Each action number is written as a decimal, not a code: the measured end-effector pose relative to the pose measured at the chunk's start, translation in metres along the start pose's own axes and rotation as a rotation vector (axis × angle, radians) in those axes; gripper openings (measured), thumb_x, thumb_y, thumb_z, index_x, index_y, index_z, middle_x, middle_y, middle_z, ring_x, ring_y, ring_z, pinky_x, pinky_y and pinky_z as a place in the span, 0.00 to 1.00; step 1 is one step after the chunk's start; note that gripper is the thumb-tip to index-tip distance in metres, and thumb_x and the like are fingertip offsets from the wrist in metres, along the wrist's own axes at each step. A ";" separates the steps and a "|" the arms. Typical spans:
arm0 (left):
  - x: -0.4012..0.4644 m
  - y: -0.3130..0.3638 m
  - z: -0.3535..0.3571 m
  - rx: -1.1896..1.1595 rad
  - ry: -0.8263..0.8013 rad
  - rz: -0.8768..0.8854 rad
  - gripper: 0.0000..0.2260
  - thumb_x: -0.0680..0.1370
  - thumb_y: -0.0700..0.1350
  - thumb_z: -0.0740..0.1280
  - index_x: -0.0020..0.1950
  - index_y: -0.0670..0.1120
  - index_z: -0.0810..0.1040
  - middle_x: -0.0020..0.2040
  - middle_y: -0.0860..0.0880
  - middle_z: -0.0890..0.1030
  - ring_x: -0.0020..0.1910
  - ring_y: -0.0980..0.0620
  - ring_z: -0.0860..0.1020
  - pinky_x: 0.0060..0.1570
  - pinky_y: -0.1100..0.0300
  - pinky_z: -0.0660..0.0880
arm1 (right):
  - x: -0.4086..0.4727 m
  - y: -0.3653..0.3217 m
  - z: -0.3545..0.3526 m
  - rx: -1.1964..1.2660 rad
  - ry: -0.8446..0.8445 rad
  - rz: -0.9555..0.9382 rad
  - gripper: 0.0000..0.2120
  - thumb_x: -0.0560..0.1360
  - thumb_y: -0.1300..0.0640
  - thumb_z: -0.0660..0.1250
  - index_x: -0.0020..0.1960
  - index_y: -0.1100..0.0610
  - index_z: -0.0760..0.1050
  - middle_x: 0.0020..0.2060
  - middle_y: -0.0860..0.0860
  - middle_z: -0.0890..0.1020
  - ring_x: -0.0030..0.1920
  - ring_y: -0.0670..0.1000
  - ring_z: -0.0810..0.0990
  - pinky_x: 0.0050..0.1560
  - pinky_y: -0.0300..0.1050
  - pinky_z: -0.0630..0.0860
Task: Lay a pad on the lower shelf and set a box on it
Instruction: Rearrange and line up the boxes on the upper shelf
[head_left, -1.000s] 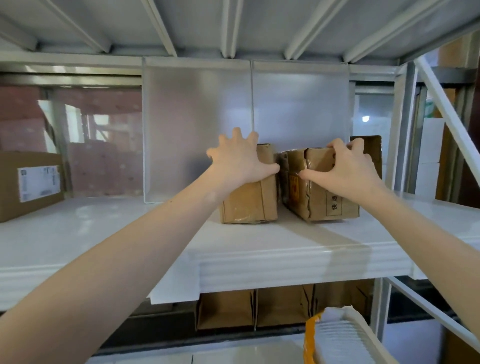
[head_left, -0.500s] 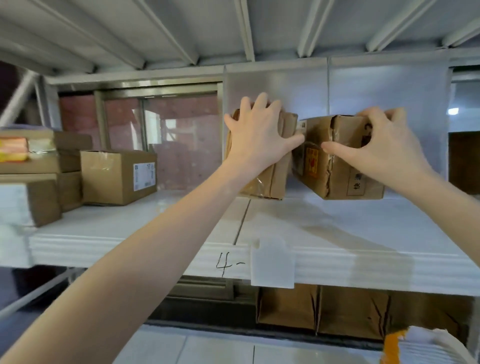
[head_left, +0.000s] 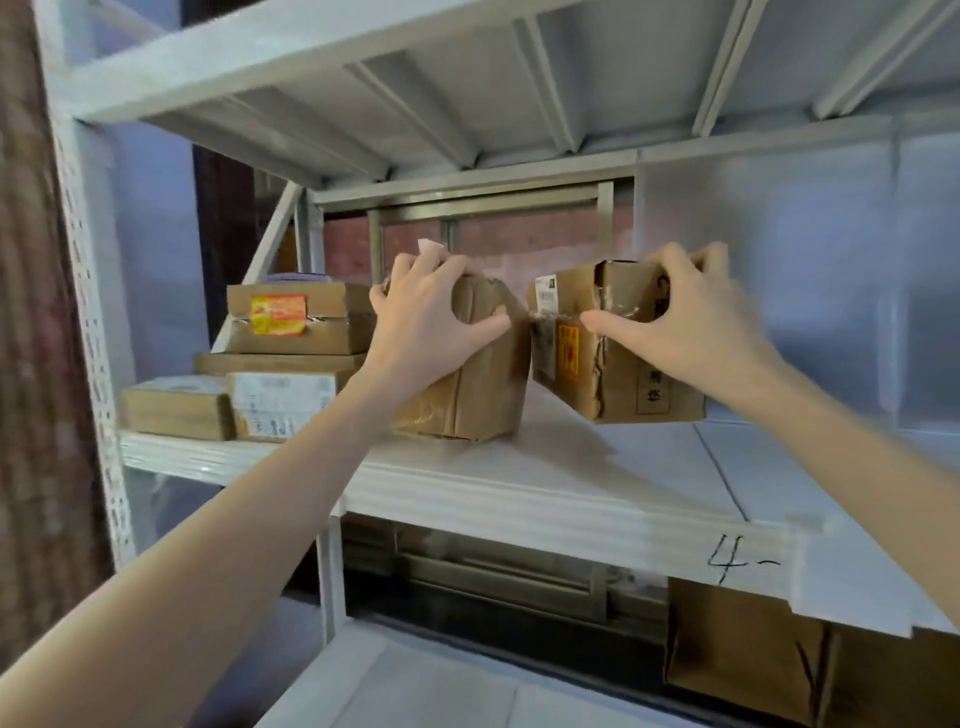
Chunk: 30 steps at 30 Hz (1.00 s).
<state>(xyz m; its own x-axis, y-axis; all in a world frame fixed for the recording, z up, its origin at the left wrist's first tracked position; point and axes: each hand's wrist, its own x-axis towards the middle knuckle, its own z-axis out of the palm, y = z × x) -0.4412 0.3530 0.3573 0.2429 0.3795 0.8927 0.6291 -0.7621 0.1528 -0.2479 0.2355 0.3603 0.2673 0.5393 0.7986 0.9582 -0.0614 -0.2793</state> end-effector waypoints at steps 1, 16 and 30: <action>-0.004 -0.011 -0.006 -0.017 0.011 -0.012 0.21 0.70 0.60 0.65 0.57 0.51 0.75 0.57 0.50 0.73 0.60 0.47 0.67 0.60 0.38 0.66 | -0.001 -0.011 0.006 -0.009 -0.003 -0.012 0.34 0.64 0.31 0.66 0.58 0.53 0.65 0.55 0.55 0.66 0.54 0.59 0.71 0.49 0.50 0.72; -0.034 -0.076 -0.025 0.027 0.131 0.111 0.22 0.71 0.63 0.63 0.57 0.51 0.75 0.57 0.49 0.74 0.59 0.46 0.70 0.59 0.43 0.63 | -0.015 -0.093 0.059 -0.185 0.005 0.002 0.38 0.63 0.27 0.63 0.59 0.55 0.65 0.58 0.58 0.67 0.57 0.61 0.70 0.50 0.51 0.72; -0.023 -0.089 0.007 0.033 0.238 0.078 0.21 0.73 0.65 0.60 0.55 0.50 0.76 0.55 0.49 0.76 0.57 0.46 0.73 0.59 0.44 0.64 | -0.008 -0.101 0.071 -0.274 0.045 0.067 0.40 0.63 0.27 0.63 0.60 0.57 0.64 0.58 0.58 0.66 0.57 0.62 0.70 0.48 0.50 0.72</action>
<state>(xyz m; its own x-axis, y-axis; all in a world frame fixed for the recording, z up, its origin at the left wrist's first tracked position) -0.4976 0.4159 0.3207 0.1136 0.1834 0.9765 0.6399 -0.7653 0.0693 -0.3540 0.2968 0.3442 0.3298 0.4887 0.8077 0.9283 -0.3236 -0.1832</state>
